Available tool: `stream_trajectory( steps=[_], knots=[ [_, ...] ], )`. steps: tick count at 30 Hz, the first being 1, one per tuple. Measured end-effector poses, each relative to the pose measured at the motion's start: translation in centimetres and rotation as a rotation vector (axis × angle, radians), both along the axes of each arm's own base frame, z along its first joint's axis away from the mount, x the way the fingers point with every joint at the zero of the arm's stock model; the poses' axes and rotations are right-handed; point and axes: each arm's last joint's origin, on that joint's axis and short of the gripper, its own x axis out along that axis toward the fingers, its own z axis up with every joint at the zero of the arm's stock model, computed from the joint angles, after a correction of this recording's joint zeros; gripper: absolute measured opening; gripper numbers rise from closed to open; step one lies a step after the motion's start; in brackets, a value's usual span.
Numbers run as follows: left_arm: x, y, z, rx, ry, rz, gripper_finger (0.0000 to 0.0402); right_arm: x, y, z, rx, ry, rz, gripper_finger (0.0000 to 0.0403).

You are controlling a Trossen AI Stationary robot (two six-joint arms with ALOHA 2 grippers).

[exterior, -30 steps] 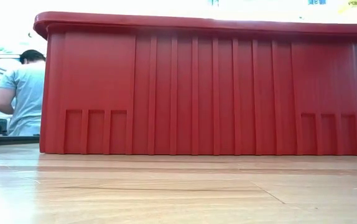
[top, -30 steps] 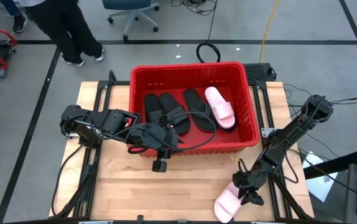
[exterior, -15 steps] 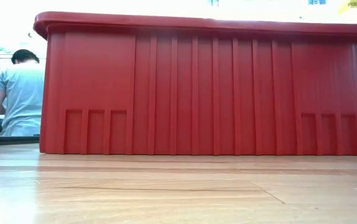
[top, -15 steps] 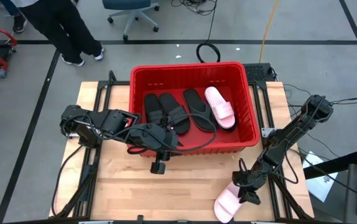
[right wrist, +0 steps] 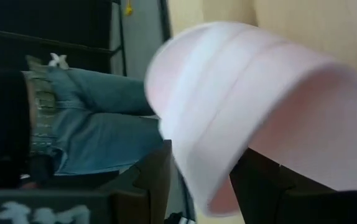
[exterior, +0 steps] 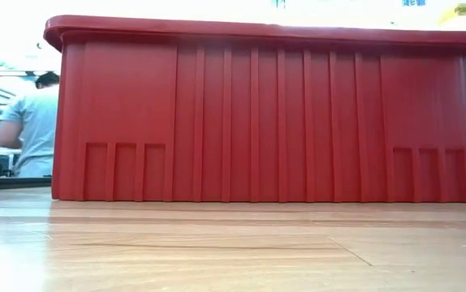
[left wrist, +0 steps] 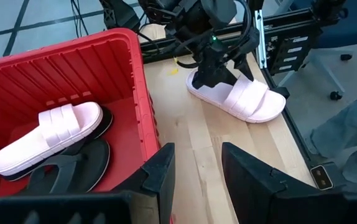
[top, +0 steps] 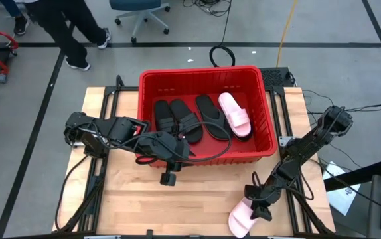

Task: Pick and place slides into bin
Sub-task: Put the pink slide into the red container

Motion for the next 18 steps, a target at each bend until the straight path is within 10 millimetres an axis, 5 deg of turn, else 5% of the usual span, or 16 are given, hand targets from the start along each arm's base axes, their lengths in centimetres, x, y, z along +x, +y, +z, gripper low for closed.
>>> stream_trajectory(
  steps=[5,11,18],
  knots=[
    [0.0,0.1,0.0,0.006,-0.001,-0.003,0.0129,0.1,0.1,-0.3,0.002,0.013,-0.009,0.0117],
    [0.0,0.1,0.0,0.006,-0.001,-0.003,0.0129,0.5,0.5,-0.5,0.033,-0.013,-0.022,0.0014],
    [0.0,0.0,0.0,-0.009,0.005,-0.023,0.0129,0.1,0.1,0.7,0.044,-0.031,-0.027,0.0005]
  ],
)
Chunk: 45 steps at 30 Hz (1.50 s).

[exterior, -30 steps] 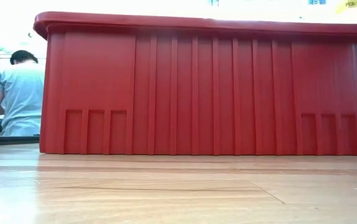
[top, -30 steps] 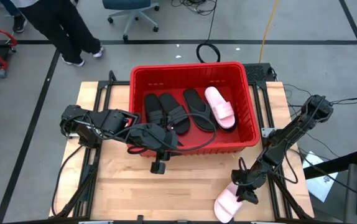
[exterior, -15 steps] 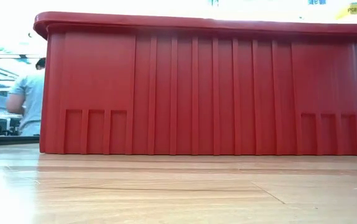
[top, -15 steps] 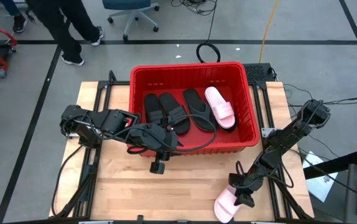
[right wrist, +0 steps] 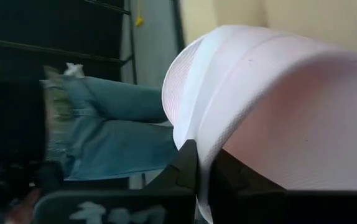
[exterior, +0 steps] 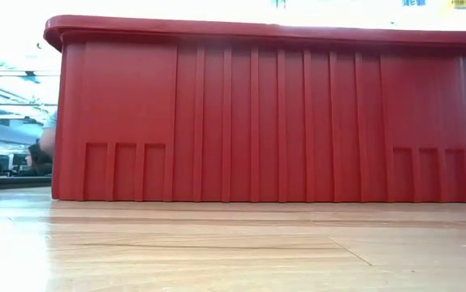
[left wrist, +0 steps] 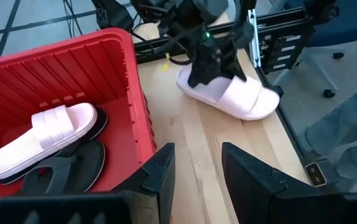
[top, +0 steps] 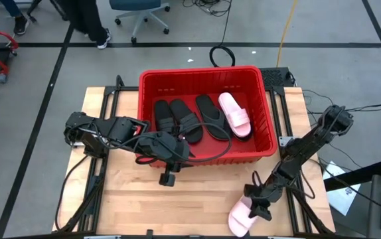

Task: Pick and place slides into bin
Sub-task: Put the pink slide into the red container

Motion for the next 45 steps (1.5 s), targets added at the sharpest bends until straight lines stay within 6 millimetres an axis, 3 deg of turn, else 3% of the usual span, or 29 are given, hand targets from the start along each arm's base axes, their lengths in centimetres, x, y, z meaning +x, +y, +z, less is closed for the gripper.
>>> stream_trajectory(
  steps=[10,19,23,28,37,45],
  knots=[
    [-0.3,0.1,-0.4,0.032,0.051,-0.014,0.0129,-2.0,-0.8,4.5,0.197,-0.032,0.088,0.0003],
    [-0.3,0.2,-0.4,0.053,0.050,-0.029,0.0129,-4.3,-2.3,11.3,0.410,-0.245,0.209,0.0001],
    [-0.3,0.2,-0.4,0.053,0.049,-0.026,0.0129,-5.3,-3.6,14.5,0.414,-0.329,0.225,0.0001],
    [-0.3,0.2,-0.4,0.053,0.046,-0.025,0.0129,-6.3,-5.4,18.5,0.321,-0.408,0.217,0.0001],
    [-0.2,0.3,-0.4,0.043,0.043,-0.013,0.0129,-7.9,-9.4,24.5,-0.037,-0.509,0.161,0.0000],
    [-0.1,0.8,-0.3,0.031,0.044,0.014,0.0129,-8.1,-13.0,27.0,-0.441,-0.617,-0.130,0.0000]
  ],
)
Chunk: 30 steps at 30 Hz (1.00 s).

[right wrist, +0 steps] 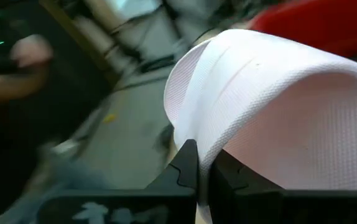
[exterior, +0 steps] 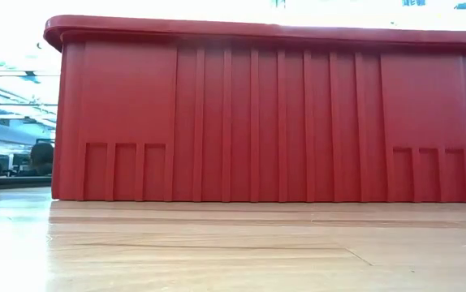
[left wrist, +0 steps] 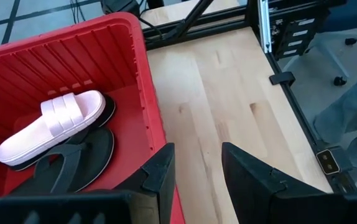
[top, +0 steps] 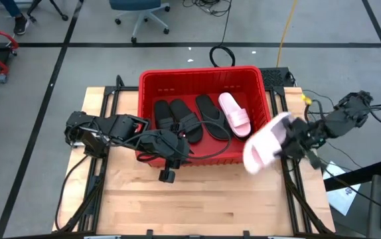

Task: Pick and place slides into bin
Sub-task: Put the pink slide into the red container

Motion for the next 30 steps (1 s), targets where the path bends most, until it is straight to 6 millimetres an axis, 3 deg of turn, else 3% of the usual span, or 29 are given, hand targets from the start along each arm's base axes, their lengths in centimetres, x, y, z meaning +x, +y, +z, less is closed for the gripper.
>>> stream_trajectory(
  steps=[7,14,24,30],
  knots=[
    [0.1,0.4,0.0,-0.001,0.000,0.012,0.0129,1.3,-1.7,0.8,-0.229,-0.112,-0.250,0.0000],
    [0.1,0.4,0.0,-0.016,0.002,0.024,0.0129,5.2,-2.9,1.0,-0.391,-0.132,-0.375,0.0000],
    [0.1,0.3,0.0,-0.061,0.007,0.065,0.0129,12.0,-7.1,-1.3,-0.439,0.054,-0.311,0.0000],
    [0.1,0.3,0.0,-0.063,0.007,0.065,0.0129,14.6,-10.2,-3.5,-0.446,0.205,-0.155,0.0000]
  ],
)
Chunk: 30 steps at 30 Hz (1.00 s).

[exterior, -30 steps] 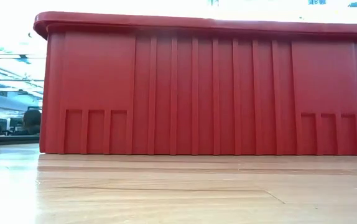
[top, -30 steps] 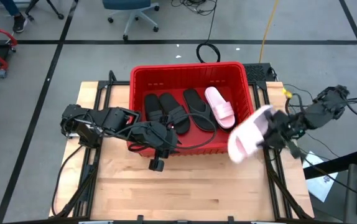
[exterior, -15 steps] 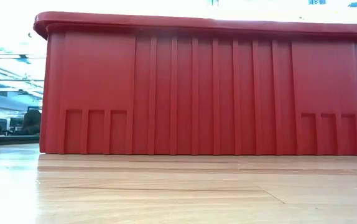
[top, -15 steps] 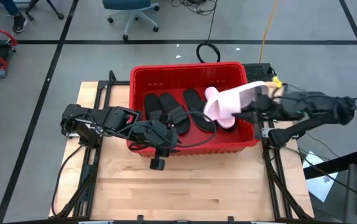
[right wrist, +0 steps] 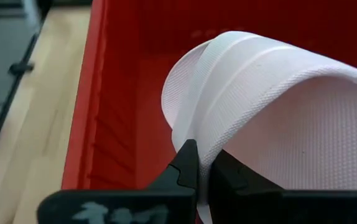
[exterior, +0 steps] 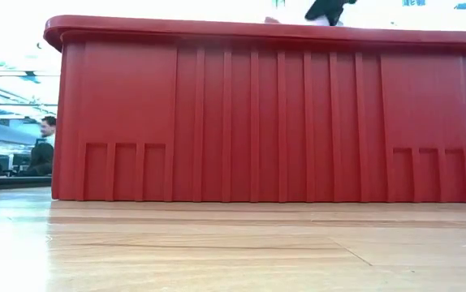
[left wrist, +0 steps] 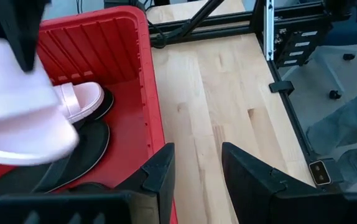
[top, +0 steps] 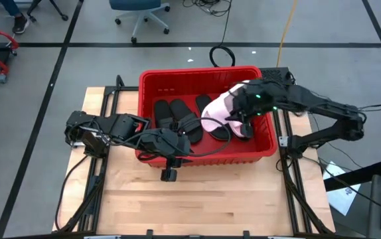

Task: Pick and place slides into bin
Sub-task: Put the pink slide into the red container

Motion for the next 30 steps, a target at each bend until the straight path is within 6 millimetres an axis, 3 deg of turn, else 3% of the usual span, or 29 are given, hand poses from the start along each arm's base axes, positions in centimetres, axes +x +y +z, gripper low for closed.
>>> stream_trajectory(
  steps=[12,21,30],
  knots=[
    [0.0,0.0,0.0,0.005,-0.001,-0.004,0.0129,3.4,-4.4,-5.5,-0.063,0.263,0.199,0.0002],
    [0.0,0.1,0.0,0.023,-0.003,-0.017,0.0129,4.0,-4.7,-9.0,-0.079,0.496,0.449,0.0003],
    [0.1,0.5,0.0,0.027,-0.004,0.000,0.0129,5.4,-5.1,-11.5,-0.117,0.555,0.610,0.0003]
  ],
)
